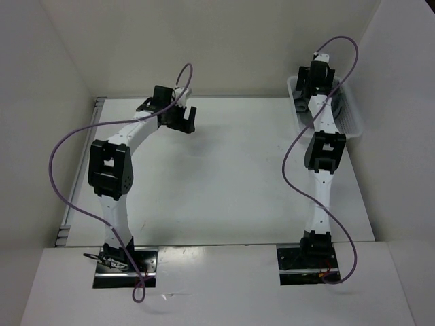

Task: Fold and stack the shorts
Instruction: Grab the shorts from the pile

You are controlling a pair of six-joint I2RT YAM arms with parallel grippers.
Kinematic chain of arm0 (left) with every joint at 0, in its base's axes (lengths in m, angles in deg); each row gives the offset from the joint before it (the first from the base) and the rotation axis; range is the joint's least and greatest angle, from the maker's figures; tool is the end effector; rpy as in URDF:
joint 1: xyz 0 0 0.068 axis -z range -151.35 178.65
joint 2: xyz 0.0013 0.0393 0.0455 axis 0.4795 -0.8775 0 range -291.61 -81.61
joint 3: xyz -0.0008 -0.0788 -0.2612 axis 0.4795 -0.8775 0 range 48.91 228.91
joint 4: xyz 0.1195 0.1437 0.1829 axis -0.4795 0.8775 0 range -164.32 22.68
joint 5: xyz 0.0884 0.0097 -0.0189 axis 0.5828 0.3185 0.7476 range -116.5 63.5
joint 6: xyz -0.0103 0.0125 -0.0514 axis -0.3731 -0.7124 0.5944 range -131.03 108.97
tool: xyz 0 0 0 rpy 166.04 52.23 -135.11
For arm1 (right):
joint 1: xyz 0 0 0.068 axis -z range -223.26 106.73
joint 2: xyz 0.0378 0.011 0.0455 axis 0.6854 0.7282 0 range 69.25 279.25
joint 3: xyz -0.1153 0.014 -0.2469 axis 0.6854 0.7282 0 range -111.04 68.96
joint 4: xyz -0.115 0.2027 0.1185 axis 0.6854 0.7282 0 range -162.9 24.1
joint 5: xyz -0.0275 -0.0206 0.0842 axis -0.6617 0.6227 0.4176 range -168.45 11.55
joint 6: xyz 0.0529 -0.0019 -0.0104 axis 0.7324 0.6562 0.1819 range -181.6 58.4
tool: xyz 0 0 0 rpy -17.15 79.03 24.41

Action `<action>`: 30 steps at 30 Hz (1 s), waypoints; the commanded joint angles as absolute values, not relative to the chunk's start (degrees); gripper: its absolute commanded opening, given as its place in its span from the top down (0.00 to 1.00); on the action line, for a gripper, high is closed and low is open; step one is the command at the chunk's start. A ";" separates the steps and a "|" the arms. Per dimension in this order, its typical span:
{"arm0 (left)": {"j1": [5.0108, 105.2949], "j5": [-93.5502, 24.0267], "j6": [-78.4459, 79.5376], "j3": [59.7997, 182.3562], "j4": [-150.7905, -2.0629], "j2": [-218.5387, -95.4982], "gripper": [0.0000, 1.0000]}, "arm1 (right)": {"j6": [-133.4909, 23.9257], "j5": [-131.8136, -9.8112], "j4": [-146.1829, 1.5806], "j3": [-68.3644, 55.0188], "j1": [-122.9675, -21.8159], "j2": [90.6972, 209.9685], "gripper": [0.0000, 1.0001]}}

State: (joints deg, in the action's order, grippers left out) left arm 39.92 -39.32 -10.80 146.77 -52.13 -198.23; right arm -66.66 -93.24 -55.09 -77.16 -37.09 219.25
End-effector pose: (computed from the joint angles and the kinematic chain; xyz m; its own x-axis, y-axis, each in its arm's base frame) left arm 0.4611 -0.0999 0.2563 -0.6442 0.1243 -0.7547 0.3523 0.9240 -0.1485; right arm 0.5935 -0.0734 0.2488 -0.3960 -0.0429 -0.9173 0.3061 0.9356 -0.1759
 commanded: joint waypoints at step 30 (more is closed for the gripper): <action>41.40 -27.03 -11.03 135.14 -56.92 -177.78 0.00 | -69.67 -86.72 -47.75 -79.22 -39.74 189.27 1.00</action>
State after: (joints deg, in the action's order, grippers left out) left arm 41.49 -29.62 -10.83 137.05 -54.05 -184.13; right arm -69.15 -87.21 -43.58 -75.26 -37.61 206.70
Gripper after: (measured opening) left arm 1.001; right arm 0.043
